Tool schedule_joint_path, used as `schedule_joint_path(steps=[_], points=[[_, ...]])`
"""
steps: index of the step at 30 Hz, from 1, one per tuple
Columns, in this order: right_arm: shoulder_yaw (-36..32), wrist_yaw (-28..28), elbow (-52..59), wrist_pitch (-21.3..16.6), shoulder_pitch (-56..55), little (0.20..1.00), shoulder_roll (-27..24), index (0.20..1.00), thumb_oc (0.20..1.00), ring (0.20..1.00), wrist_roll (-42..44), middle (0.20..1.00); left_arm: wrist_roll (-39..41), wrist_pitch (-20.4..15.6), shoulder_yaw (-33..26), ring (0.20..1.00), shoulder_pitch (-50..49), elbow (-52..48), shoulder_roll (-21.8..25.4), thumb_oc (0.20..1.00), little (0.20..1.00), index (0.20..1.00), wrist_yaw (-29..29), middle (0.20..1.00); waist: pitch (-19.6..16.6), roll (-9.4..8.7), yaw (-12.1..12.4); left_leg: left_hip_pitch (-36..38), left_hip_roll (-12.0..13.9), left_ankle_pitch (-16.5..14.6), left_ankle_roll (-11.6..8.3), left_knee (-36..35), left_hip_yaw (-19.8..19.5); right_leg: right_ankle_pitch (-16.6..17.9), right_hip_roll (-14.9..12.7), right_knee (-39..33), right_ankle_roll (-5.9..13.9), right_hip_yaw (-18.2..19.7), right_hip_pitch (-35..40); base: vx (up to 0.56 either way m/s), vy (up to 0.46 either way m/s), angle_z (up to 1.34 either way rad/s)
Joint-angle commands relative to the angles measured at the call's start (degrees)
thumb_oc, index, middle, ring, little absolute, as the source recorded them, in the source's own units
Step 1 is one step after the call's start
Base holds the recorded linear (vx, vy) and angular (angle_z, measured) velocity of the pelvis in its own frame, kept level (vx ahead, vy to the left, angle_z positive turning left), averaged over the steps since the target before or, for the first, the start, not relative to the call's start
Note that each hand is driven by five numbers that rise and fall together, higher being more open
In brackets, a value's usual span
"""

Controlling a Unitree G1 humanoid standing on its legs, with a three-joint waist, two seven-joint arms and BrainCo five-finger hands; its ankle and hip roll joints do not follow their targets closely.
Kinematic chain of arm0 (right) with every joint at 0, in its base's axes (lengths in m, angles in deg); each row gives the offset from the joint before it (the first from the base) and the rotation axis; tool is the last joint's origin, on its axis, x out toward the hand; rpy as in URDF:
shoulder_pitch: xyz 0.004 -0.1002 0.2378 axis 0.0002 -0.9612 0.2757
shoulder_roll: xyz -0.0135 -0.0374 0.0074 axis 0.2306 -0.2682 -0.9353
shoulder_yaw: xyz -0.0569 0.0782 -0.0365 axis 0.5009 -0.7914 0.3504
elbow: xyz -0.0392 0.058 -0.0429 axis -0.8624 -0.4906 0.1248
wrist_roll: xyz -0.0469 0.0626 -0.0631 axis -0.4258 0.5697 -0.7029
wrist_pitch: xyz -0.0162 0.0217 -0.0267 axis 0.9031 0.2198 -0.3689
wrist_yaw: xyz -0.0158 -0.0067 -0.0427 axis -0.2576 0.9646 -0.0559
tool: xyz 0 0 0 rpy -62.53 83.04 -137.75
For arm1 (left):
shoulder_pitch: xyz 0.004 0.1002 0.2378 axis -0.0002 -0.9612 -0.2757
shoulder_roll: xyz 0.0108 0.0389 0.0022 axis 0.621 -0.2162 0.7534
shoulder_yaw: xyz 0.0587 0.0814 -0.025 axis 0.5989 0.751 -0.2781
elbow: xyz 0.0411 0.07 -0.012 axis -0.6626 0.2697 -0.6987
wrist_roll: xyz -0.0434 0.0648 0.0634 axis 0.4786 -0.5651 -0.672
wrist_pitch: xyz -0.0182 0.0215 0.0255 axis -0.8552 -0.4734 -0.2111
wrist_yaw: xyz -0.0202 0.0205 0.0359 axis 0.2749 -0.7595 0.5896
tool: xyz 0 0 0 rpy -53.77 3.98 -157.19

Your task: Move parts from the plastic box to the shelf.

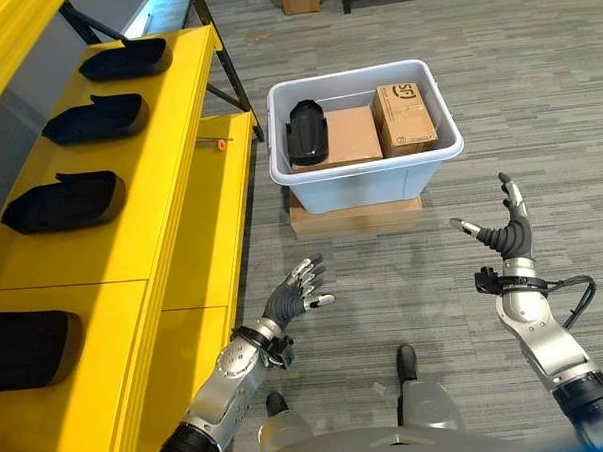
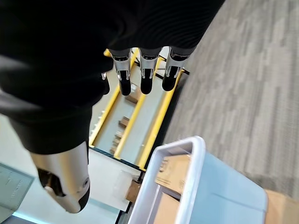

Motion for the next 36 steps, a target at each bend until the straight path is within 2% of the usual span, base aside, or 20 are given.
schedule_joint_path(steps=[1, 3, 6, 9, 10, 11, 13, 14, 17, 19, 21, 24, 26, 27, 29, 36], points=[[-2.5, 0.0, 5.2, -4.3, 0.7, 1.000, -0.8, 1.000, 1.000, 1.000, -3.9, 1.000, 0.6, -2.3, -2.4, 1.000, 0.0, -1.7, 2.4, 1.000, 1.000, 1.000, -2.6, 1.000, -1.0, -2.46, -1.2, 1.9, -2.3, -12.3, -0.83, 2.6, 1.8, -9.4, 1.9, 12.6, -1.76, 2.1, -2.7, 0.17, -0.157, 0.37], [-2.9, -0.2, 5.4, -4.1, 0.3, 1.000, -1.1, 1.000, 1.000, 1.000, -4.9, 1.000, 1.0, -1.7, -2.6, 1.000, 0.1, -1.4, 2.3, 1.000, 1.000, 1.000, -2.8, 1.000, -1.6, -2.45, -1.7, 2.2, -1.8, -11.5, -1.59, 3.5, 2.4, -10.6, 2.4, 12.6, -1.93, 1.8, -1.5, 0.17, -0.156, 0.40], [-3.4, -0.5, 5.4, -4.5, -0.3, 1.000, -1.5, 1.000, 1.000, 1.000, -5.5, 1.000, 1.2, -1.5, -3.0, 1.000, -0.1, -0.8, 2.3, 1.000, 1.000, 1.000, -2.8, 1.000, -1.9, -2.67, -2.4, 1.8, -0.8, -9.9, -1.49, 4.7, 4.8, -10.4, 2.7, 12.0, -2.70, 0.2, -0.6, 0.10, -0.161, 0.58], [-3.9, -1.3, 5.2, -4.9, -0.9, 1.000, -1.8, 1.000, 1.000, 1.000, -5.9, 1.000, 0.8, -1.1, -3.4, 1.000, 0.4, 0.7, 2.1, 1.000, 1.000, 1.000, -3.1, 1.000, -2.8, -3.19, -3.2, 1.9, 0.4, -9.0, -2.85, 8.5, 7.3, -11.2, 3.2, 10.6, -3.25, -1.2, 1.3, 0.15, -0.201, 0.41], [-3.5, -1.8, 4.5, -5.3, -0.6, 1.000, -1.7, 1.000, 1.000, 1.000, -5.8, 1.000, 0.7, -0.9, -3.7, 1.000, 0.2, 0.9, 1.9, 1.000, 1.000, 1.000, -2.6, 1.000, -2.8, -3.16, -2.7, 1.0, -0.8, -9.4, -2.55, 9.6, 5.3, -11.1, 3.7, 10.2, -3.33, -0.6, 1.6, 0.06, -0.171, 0.51], [-3.3, -2.1, 4.2, -5.7, -0.4, 1.000, -1.7, 1.000, 1.000, 1.000, -5.7, 1.000, 0.7, -1.0, -4.0, 1.000, 0.1, 0.9, 1.9, 1.000, 1.000, 1.000, -2.2, 1.000, -2.6, -3.14, -2.4, 0.2, -1.5, -9.1, -1.55, 9.6, 5.0, -10.1, 4.0, 10.0, -3.71, -0.6, 1.2, 0.08, -0.102, 0.35], [-2.4, -3.4, 3.2, -7.0, 0.2, 1.000, -1.4, 1.000, 1.000, 1.000, -5.0, 1.000, 0.2, -1.2, -5.0, 1.000, -1.0, 0.8, 1.9, 1.000, 1.000, 1.000, -0.8, 1.000, -2.0, -3.10, -0.7, -1.1, -6.2, -12.7, 0.31, 8.6, 1.1, -10.0, 4.8, 9.7, -3.34, 1.7, 1.9, 0.14, -0.057, -0.10], [-2.1, -3.8, 3.4, -7.0, 0.3, 1.000, -1.4, 1.000, 1.000, 1.000, -4.6, 1.000, -0.2, -1.4, -5.6, 1.000, -1.7, 0.6, 1.9, 1.000, 1.000, 1.000, -0.5, 1.000, -1.6, -3.02, -0.1, -1.5, -7.4, -12.9, 0.55, 7.3, 0.0, -10.1, 5.2, 9.5, -3.20, 2.3, 2.3, 0.18, -0.019, -0.32], [-2.2, -4.0, 5.1, -6.7, -0.8, 1.000, -1.6, 1.000, 1.000, 1.000, -2.3, 1.000, -1.2, -2.3, -7.4, 1.000, -3.8, 0.5, 2.3, 1.000, 1.000, 1.000, -1.3, 1.000, -1.3, -2.67, 0.9, -3.8, -7.6, -10.1, -0.45, 2.2, 0.5, -10.3, 6.1, 8.1, -2.95, 2.2, 3.9, 0.21, 0.042, -0.41], [-2.6, -3.7, 5.8, -7.3, -2.8, 1.000, -1.3, 1.000, 1.000, 1.000, 0.3, 1.000, -1.0, -3.8, -8.2, 1.000, -4.8, 1.8, 2.9, 1.000, 1.000, 1.000, -1.7, 1.000, -0.9, -2.24, 1.4, -6.4, -6.4, -5.7, -1.57, -2.6, 1.0, -11.3, 6.5, 7.6, -2.86, 1.5, 6.2, 0.27, 0.087, 0.14], [-2.2, -3.9, 5.3, -7.7, -3.7, 1.000, -0.4, 1.000, 1.000, 1.000, 2.0, 1.000, -0.6, -5.0, -8.6, 1.000, -4.9, 3.2, 3.0, 1.000, 1.000, 1.000, -1.9, 1.000, -0.3, -2.04, 1.9, -8.7, -6.0, -4.8, -1.63, -5.2, 0.3, -12.3, 6.7, 8.3, -2.97, 1.7, 7.6, 0.34, 0.135, 0.03], [-0.6, -7.0, 4.5, -8.7, -2.9, 1.000, 0.9, 1.000, 1.000, 1.000, 1.7, 1.000, 0.8, -5.6, -9.9, 1.000, -5.8, 3.0, 2.6, 1.000, 1.000, 1.000, 0.1, 1.000, 0.9, -1.63, 3.3, -9.2, -7.4, -6.0, -0.81, -5.3, -5.9, -14.8, 7.6, 13.0, -3.35, 5.4, 7.6, 0.33, 0.183, -0.33], [-0.1, -7.9, 4.7, -8.4, -2.5, 1.000, 1.2, 1.000, 1.000, 1.000, 1.7, 1.000, 1.4, -6.0, -10.4, 1.000, -6.0, 3.4, 2.7, 1.000, 1.000, 1.000, 0.0, 1.000, 1.2, -1.36, 3.6, -8.3, -7.7, -6.8, -0.35, -5.0, -5.9, -15.7, 8.0, 14.6, -3.39, 5.9, 7.4, 0.22, 0.174, -0.99], [0.5, -7.5, 5.1, -7.7, -2.1, 1.000, 1.5, 1.000, 1.000, 1.000, 1.9, 1.000, 1.1, -6.2, -10.6, 1.000, -5.9, 3.9, 2.5, 1.000, 1.000, 1.000, -0.6, 1.000, 1.2, -1.25, 3.5, -7.1, -7.9, -7.4, -0.02, -4.2, -4.3, -16.3, 8.3, 15.1, -3.32, 5.4, 7.4, 0.21, 0.184, -0.99], [0.8, -7.7, 5.1, -7.4, -1.9, 1.000, 1.9, 1.000, 1.000, 1.000, 2.1, 1.000, 0.9, -6.2, -10.5, 1.000, -5.8, 4.0, 2.4, 1.000, 1.000, 1.000, -0.7, 1.000, 1.1, -1.31, 3.6, -6.6, -8.2, -7.9, 0.21, -3.1, -3.9, -16.7, 8.4, 15.7, -3.20, 5.5, 7.5, 0.17, 0.151, -0.68], [1.3, -8.8, 5.4, -6.9, -0.8, 1.000, 2.0, 1.000, 1.000, 1.000, 2.4, 1.000, 0.4, -5.8, -9.3, 1.000, -5.2, 4.9, 2.3, 1.000, 1.000, 1.000, -0.6, 1.000, -0.6, -2.41, 4.6, -4.5, -10.3, -9.6, 1.38, -2.7, -3.3, -15.4, 6.8, 14.7, -1.94, 3.2, 6.8, 0.16, 0.142, -0.04]])
